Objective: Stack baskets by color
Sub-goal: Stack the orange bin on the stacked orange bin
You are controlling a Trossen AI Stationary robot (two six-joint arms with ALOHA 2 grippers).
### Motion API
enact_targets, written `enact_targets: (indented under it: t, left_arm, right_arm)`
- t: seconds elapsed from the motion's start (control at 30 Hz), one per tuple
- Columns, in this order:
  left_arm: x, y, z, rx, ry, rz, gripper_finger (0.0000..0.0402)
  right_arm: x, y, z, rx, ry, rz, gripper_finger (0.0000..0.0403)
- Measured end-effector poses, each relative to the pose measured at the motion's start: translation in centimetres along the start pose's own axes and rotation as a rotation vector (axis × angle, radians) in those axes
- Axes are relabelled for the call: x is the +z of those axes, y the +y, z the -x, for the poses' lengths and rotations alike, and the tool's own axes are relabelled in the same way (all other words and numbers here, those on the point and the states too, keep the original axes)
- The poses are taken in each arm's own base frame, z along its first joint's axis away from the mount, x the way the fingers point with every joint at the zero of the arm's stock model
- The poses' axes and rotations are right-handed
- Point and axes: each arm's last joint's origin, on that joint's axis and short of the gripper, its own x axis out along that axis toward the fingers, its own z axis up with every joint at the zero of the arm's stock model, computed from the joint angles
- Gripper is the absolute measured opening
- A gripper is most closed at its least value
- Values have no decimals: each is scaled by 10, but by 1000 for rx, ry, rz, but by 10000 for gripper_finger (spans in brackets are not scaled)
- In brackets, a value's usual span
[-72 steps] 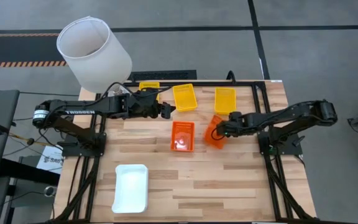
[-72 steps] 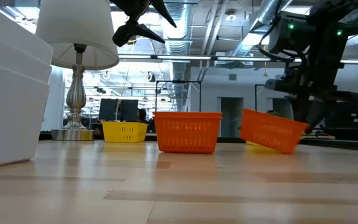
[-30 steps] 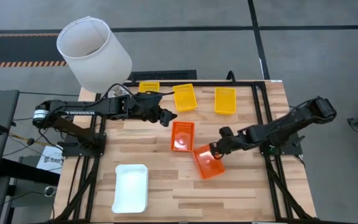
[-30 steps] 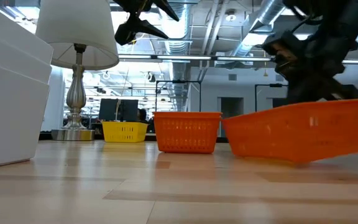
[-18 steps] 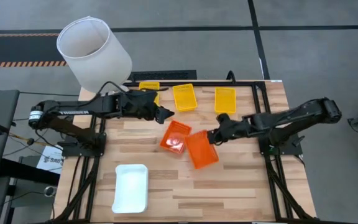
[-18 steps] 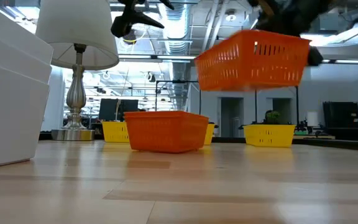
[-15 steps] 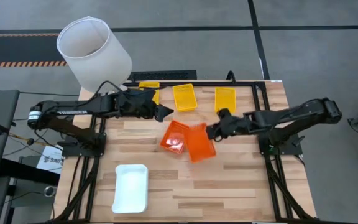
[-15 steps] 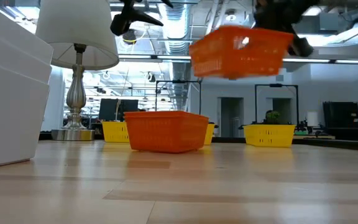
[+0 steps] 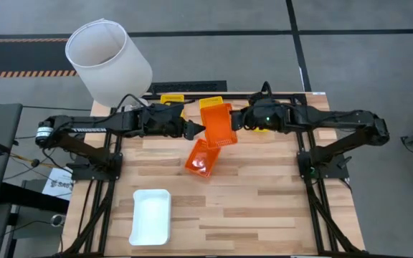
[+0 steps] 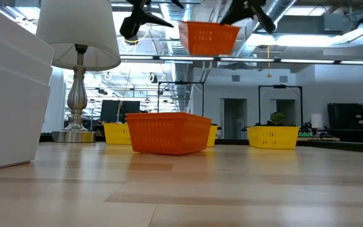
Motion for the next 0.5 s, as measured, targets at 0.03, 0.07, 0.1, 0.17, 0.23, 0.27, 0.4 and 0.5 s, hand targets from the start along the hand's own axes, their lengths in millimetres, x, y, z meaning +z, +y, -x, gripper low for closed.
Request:
enact_targets:
  t: [0.03, 0.07, 0.1, 0.17, 0.23, 0.27, 0.4, 0.5]
  left_arm:
    - [0, 0, -1, 3, -2, -1, 194]
    - [0, 0, -1, 4, -7, -2, 194]
    - [0, 0, -1, 10, -17, -4, 194]
    - [1, 1, -1, 25, -41, -18, 194]
    - [1, 2, -1, 47, -58, -32, 194]
    - [1, 2, -1, 54, -65, -34, 194]
    - [-1, 5, -4, 89, -51, -47, 194]
    - [-5, 9, -8, 126, -15, -40, 192]
  right_arm:
    - [2, 3, -1, 7, -5, 4, 5]
    - [3, 6, -1, 18, -8, 4, 4]
    - [2, 6, -3, 17, 3, 10, 4]
    - [-1, 8, -8, 9, 19, 19, 5]
    - [-2, 9, -11, 11, 30, 21, 7]
    - [-3, 10, -12, 20, 32, 19, 7]
    - [-4, 13, -17, 42, 21, 10, 7]
    - [-2, 16, -16, 68, 12, 4, 7]
